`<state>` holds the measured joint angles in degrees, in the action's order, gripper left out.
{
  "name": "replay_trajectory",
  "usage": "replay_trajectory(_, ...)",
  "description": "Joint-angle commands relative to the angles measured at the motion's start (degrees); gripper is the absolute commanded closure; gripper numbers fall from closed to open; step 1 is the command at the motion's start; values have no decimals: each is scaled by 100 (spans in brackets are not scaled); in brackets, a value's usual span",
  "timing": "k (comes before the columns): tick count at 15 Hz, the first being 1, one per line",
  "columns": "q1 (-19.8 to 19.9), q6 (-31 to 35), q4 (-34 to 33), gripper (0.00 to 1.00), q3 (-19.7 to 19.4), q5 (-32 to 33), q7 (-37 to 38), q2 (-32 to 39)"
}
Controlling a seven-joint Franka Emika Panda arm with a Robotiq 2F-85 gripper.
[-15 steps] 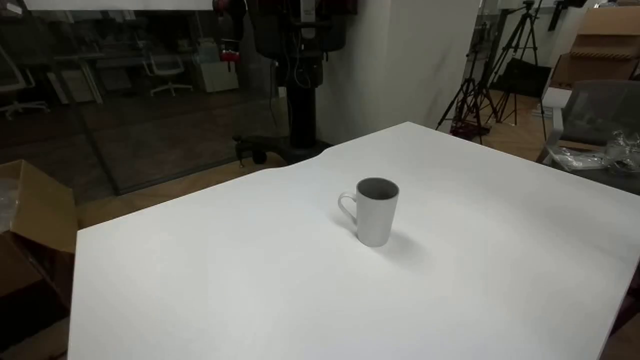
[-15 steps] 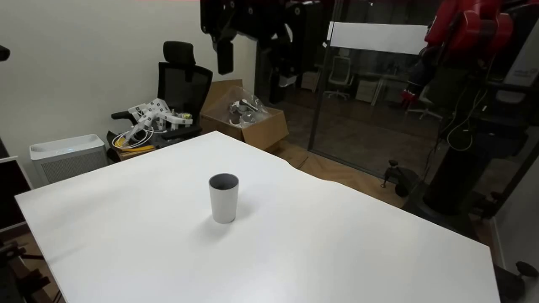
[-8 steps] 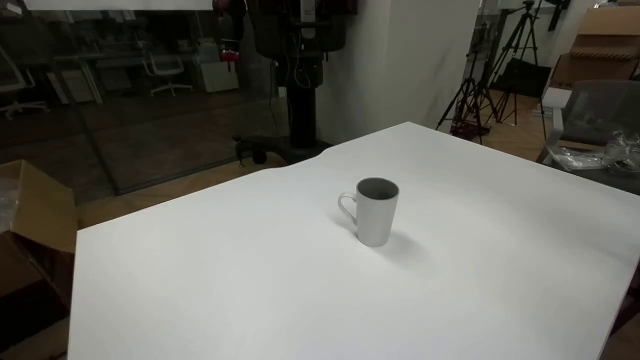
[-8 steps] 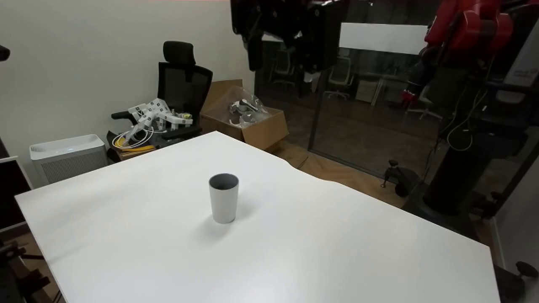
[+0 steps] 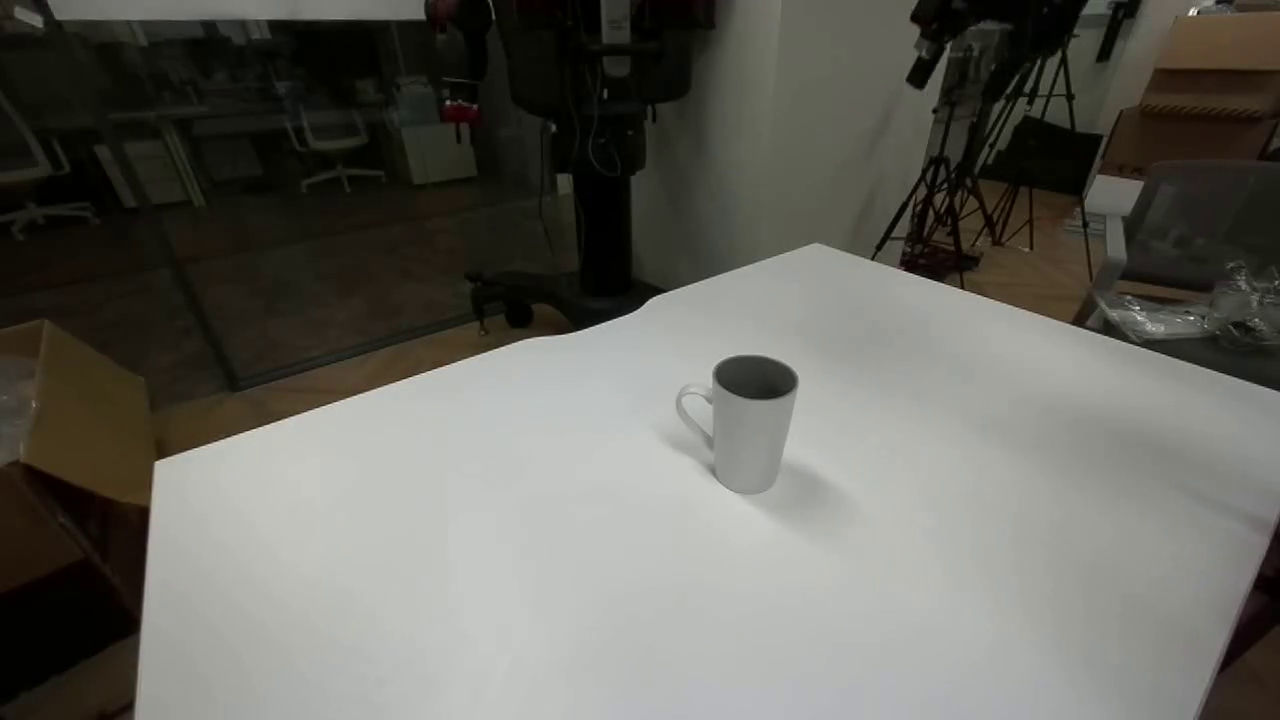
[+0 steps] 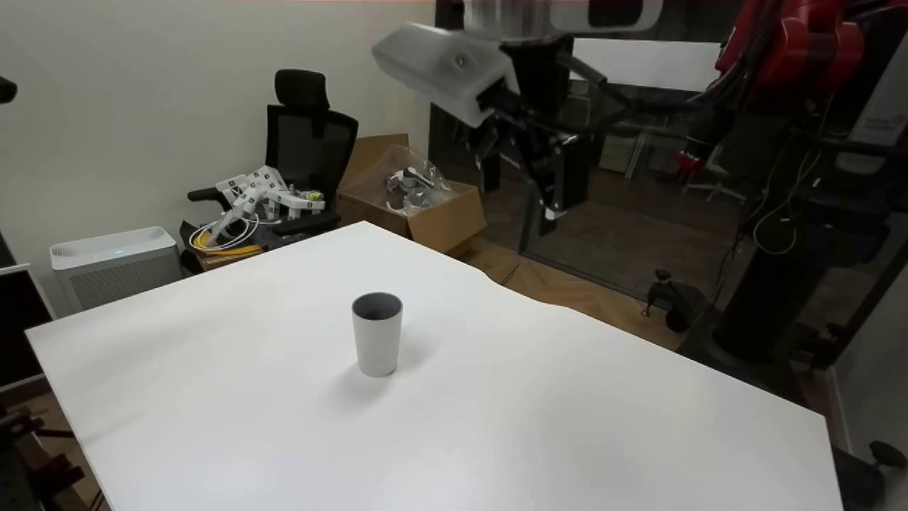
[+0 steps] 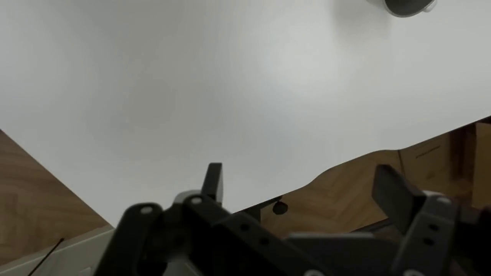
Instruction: Move the mug to the right side of the table
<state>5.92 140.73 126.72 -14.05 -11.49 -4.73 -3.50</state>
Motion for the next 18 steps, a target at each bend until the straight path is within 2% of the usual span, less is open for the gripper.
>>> replay_trajectory(1, 24, -356, -740, 0, 323, 107, 286, 899)
replay_trajectory(3, -10, -505, -883, 0, 505, 223, 167, 1131)
replay_trajectory(4, 95, -237, -515, 0, 493, 88, 51, 874)
replay_trajectory(8, 66, -329, -724, 0, 615, 160, 53, 1134)
replay_trajectory(14, -16, -1255, -1267, 0, 1055, 60, -1053, 1823)
replay_trajectory(18, -167, -1813, -1514, 0, 1236, 602, -955, 2322)
